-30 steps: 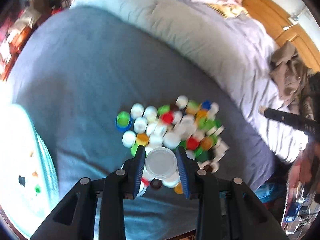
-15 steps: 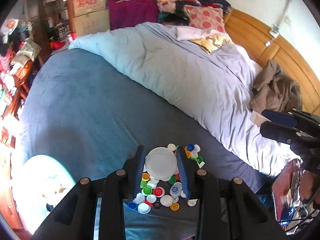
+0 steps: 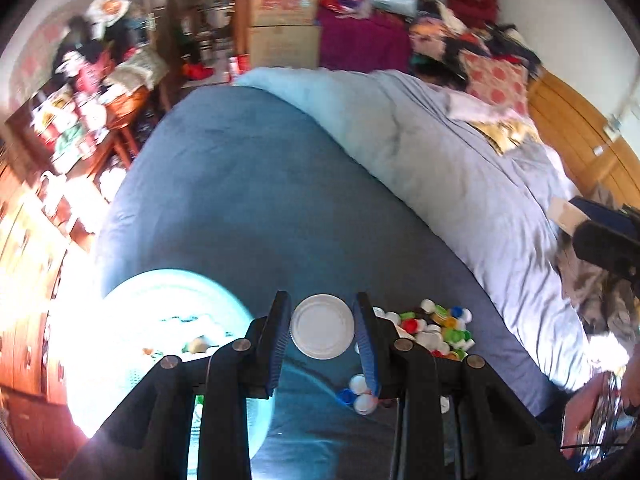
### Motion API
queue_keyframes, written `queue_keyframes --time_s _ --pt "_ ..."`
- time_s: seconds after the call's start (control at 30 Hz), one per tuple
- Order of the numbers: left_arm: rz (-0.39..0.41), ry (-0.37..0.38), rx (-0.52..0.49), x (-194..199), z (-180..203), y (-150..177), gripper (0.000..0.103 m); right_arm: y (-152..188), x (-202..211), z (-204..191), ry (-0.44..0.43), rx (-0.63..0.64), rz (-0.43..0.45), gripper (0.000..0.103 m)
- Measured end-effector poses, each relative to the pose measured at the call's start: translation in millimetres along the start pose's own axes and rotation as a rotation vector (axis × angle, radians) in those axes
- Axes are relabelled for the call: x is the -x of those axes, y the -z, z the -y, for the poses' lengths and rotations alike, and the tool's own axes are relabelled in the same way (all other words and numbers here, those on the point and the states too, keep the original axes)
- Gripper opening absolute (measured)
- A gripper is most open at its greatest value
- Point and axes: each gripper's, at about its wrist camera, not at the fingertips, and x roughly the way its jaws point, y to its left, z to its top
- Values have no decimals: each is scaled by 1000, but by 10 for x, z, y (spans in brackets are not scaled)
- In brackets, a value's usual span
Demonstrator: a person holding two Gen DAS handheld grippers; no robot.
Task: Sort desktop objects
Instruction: 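Carry both white caps over the teal basket and open both tools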
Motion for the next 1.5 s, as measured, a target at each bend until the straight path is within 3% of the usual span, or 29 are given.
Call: queue_keyframes --time_s 0.43,0.83,1.07,1.5 --pt "32 -70 148 178 -1206 135 33 -591 -591 -1137 -155 160 -25 33" --pt "-172 -58 241 -217 -2041 633 33 -775 -1326 -1702 -271 160 -195 34" --pt "-197 -53 260 -325 -2278 757 33 -736 -1525 -1833 -274 172 -237 34" --pt "-202 -57 252 -348 -2264 713 33 -716 -1618 -1936 -275 174 -260 34"
